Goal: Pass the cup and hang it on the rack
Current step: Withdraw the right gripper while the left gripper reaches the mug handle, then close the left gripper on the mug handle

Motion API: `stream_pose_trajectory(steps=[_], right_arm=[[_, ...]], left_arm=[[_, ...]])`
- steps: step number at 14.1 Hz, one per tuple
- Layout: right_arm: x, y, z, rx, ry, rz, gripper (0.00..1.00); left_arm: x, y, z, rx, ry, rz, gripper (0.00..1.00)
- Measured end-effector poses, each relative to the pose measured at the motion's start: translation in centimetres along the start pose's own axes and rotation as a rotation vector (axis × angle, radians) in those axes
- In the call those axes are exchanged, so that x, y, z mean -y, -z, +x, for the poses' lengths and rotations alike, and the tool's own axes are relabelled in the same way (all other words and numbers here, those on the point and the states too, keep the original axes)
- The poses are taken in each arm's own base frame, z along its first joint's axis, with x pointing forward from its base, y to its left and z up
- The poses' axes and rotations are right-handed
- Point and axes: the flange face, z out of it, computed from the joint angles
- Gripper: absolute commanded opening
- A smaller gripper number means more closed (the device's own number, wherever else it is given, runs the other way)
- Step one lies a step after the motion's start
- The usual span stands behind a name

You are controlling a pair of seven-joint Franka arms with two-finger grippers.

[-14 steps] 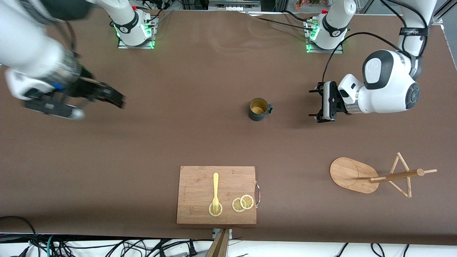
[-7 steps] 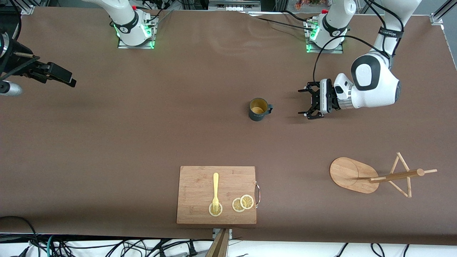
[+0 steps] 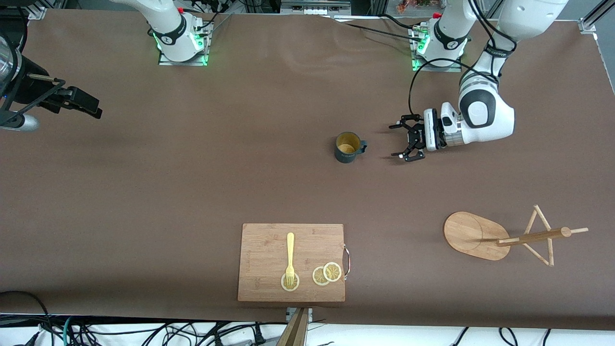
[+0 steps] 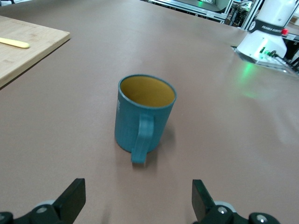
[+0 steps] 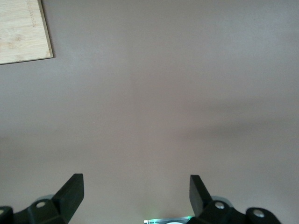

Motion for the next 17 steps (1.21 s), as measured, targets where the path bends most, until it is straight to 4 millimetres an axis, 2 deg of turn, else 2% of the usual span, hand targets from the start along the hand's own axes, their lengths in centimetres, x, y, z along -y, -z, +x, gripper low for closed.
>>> stream_pose_trajectory(steps=[7, 9, 14, 17], right_arm=[[2.5, -0.4, -0.7, 0.022, 0.048, -0.016, 1.00], [2.4, -0.6, -0.6, 0.028, 0.053, -0.014, 1.00], [1.2, -0.8, -0.2, 0.038, 0.045, 0.007, 1.00], [0.7, -1.0, -0.1, 0.043, 0.050, 0.010, 1.00]], left_arm=[[-1.8, -6.2, -2.7, -0.088, -0.060, 0.100, 1.00], [-2.3, -7.6, -3.6, -0.096, -0.034, 0.106, 1.00], [-3.6, -10.9, -1.8, -0.099, -0.014, 0.112, 1.00], [-4.0, -11.5, -1.5, -0.089, -0.024, 0.108, 1.00]])
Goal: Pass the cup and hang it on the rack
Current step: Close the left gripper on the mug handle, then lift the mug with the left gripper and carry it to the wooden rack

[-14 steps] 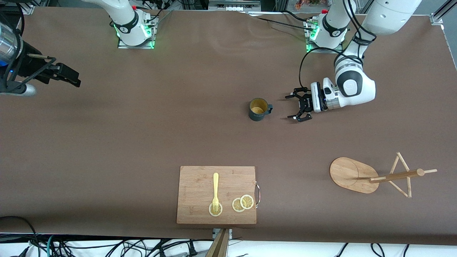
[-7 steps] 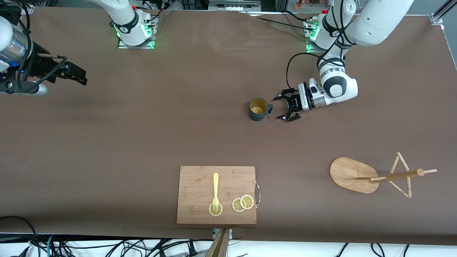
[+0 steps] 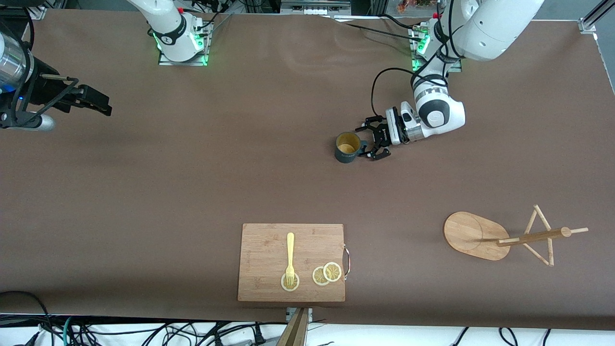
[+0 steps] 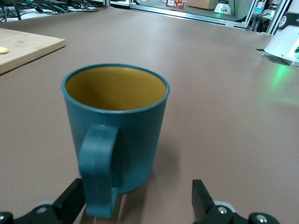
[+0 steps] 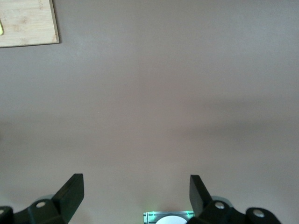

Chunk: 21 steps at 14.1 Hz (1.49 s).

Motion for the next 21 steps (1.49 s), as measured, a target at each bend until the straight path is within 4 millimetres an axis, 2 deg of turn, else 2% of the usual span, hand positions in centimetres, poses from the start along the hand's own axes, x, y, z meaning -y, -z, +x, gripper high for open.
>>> stream_pose_trajectory(steps=[1, 4, 7, 12, 16, 19, 21], right_arm=[[-0.1, -0.1, 0.0, 0.002, 0.002, 0.000, 1.00], [0.0, 0.0, -0.2, 0.001, 0.006, 0.000, 1.00], [-0.2, 0.1, -0.2, 0.000, 0.002, 0.000, 1.00], [-0.4, 0.1, -0.1, -0.003, -0.001, 0.001, 1.00], [-0.4, 0.1, -0.1, -0.005, -0.001, 0.001, 1.00], [-0.4, 0.1, -0.1, -0.005, -0.001, 0.001, 1.00], [-0.4, 0.2, -0.1, -0.006, -0.001, 0.001, 1.00]], left_arm=[[0.0, 0.0, 0.0, 0.001, -0.002, 0.001, 0.91], [0.1, 0.1, 0.0, 0.001, -0.020, 0.003, 0.21], [0.3, 0.1, 0.1, 0.001, -0.022, 0.007, 0.00], [1.0, 0.5, 0.2, -0.002, 0.008, 0.023, 0.00], [2.4, 1.4, 0.7, -0.023, 0.131, 0.063, 0.00], [4.5, 3.7, 3.5, -0.027, 0.289, 0.060, 0.00], [6.3, 6.8, 6.7, 0.002, 0.386, 0.039, 0.00]])
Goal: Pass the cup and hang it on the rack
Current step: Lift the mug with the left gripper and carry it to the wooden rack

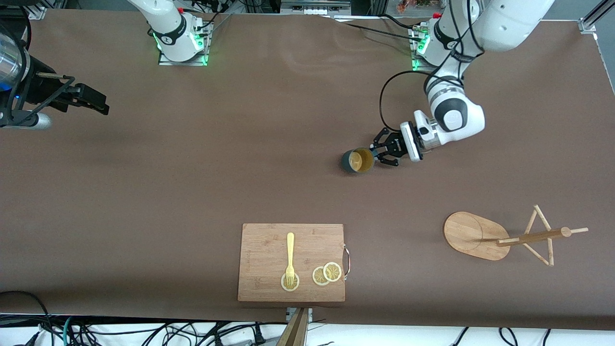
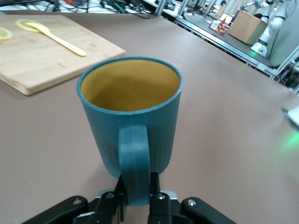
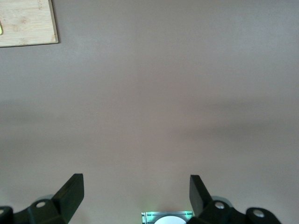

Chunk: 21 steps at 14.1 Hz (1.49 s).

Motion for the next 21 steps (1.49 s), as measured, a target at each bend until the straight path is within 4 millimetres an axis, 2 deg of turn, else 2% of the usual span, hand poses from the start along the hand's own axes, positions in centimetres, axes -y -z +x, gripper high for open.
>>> stream_pose_trajectory(steps=[3, 5, 8, 11, 13, 14, 17, 19, 21], right_arm=[[0.0, 0.0, 0.0, 0.000, 0.000, 0.000, 1.00], [-0.1, 0.0, 0.0, 0.000, -0.001, 0.000, 1.00], [-0.1, 0.0, 0.0, 0.000, 0.000, 0.000, 1.00], [-0.1, 0.0, 0.0, -0.001, 0.002, 0.000, 1.00], [-0.1, 0.0, 0.0, -0.001, 0.002, 0.000, 1.00], [-0.1, 0.0, 0.0, -0.001, 0.003, 0.000, 1.00], [-0.1, 0.0, 0.0, -0.001, 0.003, 0.000, 1.00], [-0.1, 0.0, 0.0, -0.001, 0.003, 0.000, 1.00], [0.0, 0.0, 0.0, -0.001, 0.005, 0.000, 1.00]], left_arm=[[-0.1, 5.8, 5.0, 0.016, 0.214, -0.063, 0.00], [-0.4, 9.6, 6.8, 0.016, 0.395, -0.103, 0.00], [0.2, 15.3, 7.0, 0.004, 0.610, -0.152, 0.00], [2.1, 23.2, 5.7, -0.035, 0.821, -0.208, 0.00], [2.8, 27.2, 5.8, -0.062, 0.953, -0.227, 0.00], [3.1, 28.2, 6.2, -0.068, 1.013, -0.229, 0.00], [3.6, 29.2, 6.6, -0.066, 1.163, -0.228, 0.00], [4.0, 30.0, 5.7, -0.070, 1.277, -0.244, 0.00], [4.3, 31.6, 4.5, -0.083, 1.379, -0.281, 0.00]])
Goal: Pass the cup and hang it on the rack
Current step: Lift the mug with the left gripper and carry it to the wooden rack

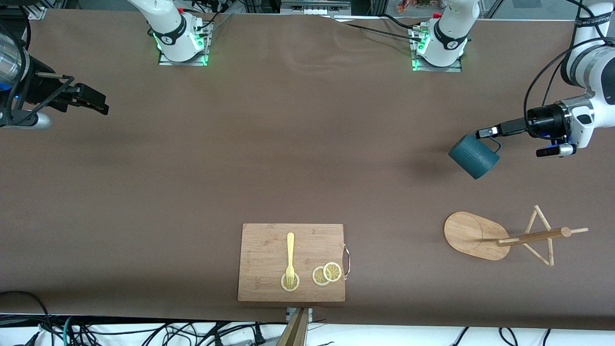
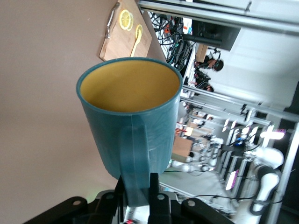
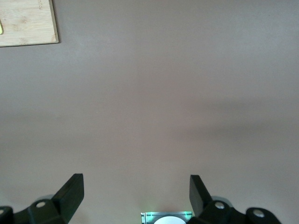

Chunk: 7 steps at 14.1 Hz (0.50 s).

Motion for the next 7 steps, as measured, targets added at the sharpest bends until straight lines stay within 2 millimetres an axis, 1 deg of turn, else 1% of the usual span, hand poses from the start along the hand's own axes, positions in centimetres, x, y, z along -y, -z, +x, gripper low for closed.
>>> stream_pose_trajectory(steps=[2, 4, 5, 7], right_arm=[[0.1, 0.0, 0.0, 0.000, 0.003, 0.000, 1.00], [0.1, 0.0, 0.0, 0.000, 0.003, 0.000, 1.00], [0.1, 0.0, 0.0, 0.000, 0.003, 0.000, 1.00], [0.1, 0.0, 0.0, 0.000, 0.003, 0.000, 1.00]], left_arm=[[0.3, 2.8, -0.2, 0.002, 0.068, -0.049, 0.00], [0.3, 5.3, 0.1, -0.003, 0.100, -0.084, 0.00], [0.4, 6.0, 0.4, -0.006, 0.109, -0.094, 0.00], [1.2, 6.9, 1.3, 0.007, 0.126, -0.121, 0.00]])
